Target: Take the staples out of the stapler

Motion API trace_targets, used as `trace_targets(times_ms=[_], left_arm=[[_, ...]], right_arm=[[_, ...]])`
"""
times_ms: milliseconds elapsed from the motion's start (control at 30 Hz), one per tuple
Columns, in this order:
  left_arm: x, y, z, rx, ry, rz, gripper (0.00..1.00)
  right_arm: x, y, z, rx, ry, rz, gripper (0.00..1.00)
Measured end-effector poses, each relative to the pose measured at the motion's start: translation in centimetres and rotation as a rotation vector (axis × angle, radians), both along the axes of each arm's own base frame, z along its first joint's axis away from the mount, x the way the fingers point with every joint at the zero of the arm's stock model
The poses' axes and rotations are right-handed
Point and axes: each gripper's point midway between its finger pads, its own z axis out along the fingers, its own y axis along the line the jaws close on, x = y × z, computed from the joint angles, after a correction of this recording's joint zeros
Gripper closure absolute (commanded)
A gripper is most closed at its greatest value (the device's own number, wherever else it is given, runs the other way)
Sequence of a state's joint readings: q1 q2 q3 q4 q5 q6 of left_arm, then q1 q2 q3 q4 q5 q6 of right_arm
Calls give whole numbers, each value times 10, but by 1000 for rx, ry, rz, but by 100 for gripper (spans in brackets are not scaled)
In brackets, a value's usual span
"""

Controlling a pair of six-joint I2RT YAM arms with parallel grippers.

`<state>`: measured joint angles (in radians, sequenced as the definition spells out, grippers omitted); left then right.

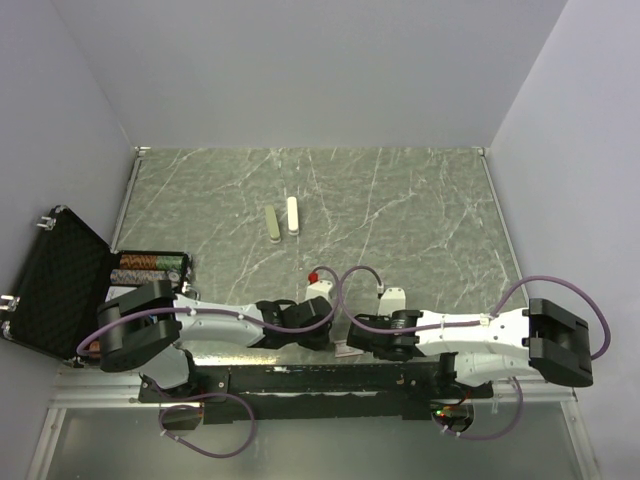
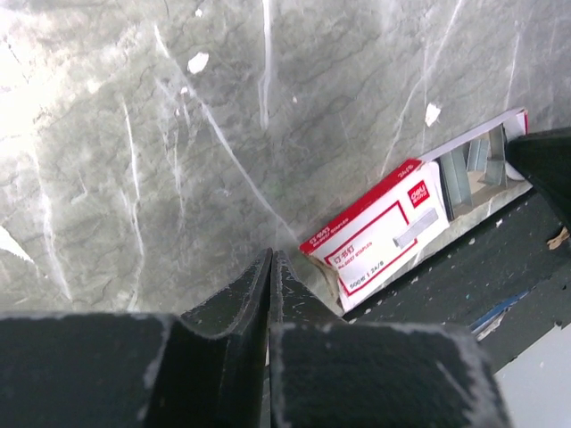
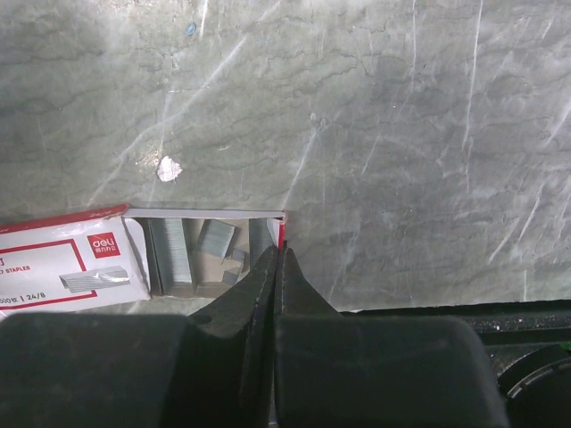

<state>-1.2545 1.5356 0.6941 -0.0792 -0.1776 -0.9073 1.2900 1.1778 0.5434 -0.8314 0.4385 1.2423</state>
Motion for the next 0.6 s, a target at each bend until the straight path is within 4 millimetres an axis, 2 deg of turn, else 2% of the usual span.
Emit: trace_targets(times_ms=[167, 433, 600], left_arm=[[-7, 0, 0, 0, 0, -15, 92], [-32, -9, -1, -29, 30, -58, 91], [-33, -10, -1, -34, 39, -49, 90]], right_arm=[[0, 1, 0, -1, -1, 7, 100], [1, 7, 1, 15, -2, 14, 100], [1, 8, 1, 16, -1, 23, 100]])
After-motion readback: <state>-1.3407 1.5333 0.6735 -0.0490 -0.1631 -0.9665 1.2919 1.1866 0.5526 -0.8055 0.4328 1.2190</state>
